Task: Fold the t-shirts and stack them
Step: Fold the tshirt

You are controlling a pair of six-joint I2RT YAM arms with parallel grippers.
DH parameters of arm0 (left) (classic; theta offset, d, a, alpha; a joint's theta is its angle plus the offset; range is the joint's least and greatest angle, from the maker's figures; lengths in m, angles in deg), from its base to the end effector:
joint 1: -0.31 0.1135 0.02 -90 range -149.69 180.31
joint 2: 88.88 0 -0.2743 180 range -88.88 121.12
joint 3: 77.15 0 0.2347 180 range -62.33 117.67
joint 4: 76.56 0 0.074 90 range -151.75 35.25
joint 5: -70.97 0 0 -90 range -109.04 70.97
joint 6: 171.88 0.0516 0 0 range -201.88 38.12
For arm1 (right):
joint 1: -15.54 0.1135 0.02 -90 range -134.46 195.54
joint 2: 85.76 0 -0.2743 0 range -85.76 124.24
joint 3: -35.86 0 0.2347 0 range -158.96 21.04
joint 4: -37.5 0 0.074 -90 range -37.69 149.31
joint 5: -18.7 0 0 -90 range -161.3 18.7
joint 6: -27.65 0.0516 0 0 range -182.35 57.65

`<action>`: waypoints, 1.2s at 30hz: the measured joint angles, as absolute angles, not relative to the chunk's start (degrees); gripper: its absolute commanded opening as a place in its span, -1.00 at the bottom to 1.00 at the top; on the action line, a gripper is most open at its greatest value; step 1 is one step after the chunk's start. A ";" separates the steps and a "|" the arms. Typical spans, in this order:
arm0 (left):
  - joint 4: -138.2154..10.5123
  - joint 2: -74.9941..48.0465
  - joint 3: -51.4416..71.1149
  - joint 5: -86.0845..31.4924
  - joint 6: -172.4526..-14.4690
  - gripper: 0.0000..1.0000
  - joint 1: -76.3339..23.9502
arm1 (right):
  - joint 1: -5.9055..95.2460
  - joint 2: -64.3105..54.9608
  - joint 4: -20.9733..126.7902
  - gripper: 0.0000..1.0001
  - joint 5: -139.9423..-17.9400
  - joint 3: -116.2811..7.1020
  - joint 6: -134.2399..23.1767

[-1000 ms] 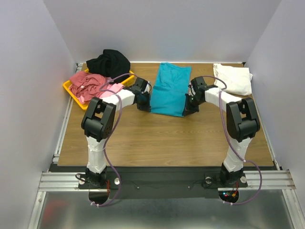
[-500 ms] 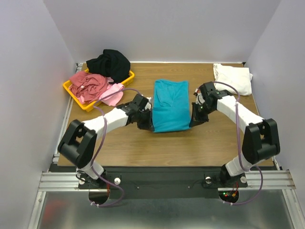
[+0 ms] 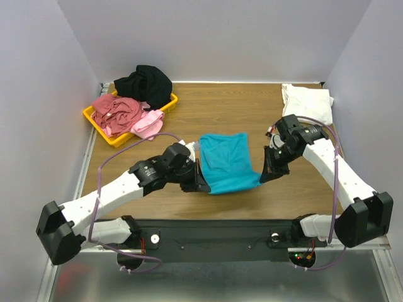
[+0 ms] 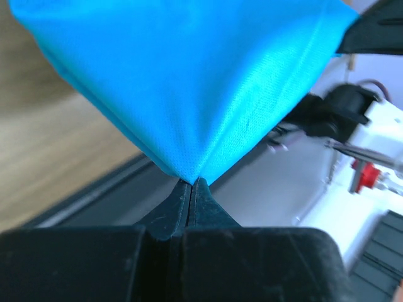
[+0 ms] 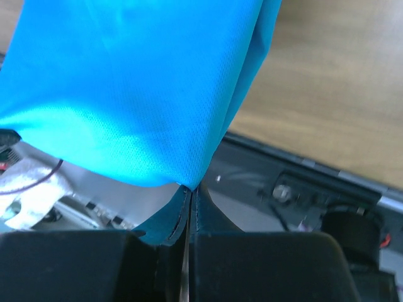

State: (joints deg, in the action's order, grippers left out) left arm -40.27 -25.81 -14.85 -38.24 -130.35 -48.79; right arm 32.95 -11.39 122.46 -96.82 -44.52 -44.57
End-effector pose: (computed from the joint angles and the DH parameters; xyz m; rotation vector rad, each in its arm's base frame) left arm 0.1367 -0.1837 0.2809 0.2242 2.4967 -1.2141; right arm 0.1867 0.0818 0.2839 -0.0561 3.0060 0.7367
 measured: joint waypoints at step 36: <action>-35.71 -47.12 -21.58 -27.02 -172.20 -1.00 -71.87 | 38.88 -14.03 129.92 -0.99 -100.18 -51.66 -27.19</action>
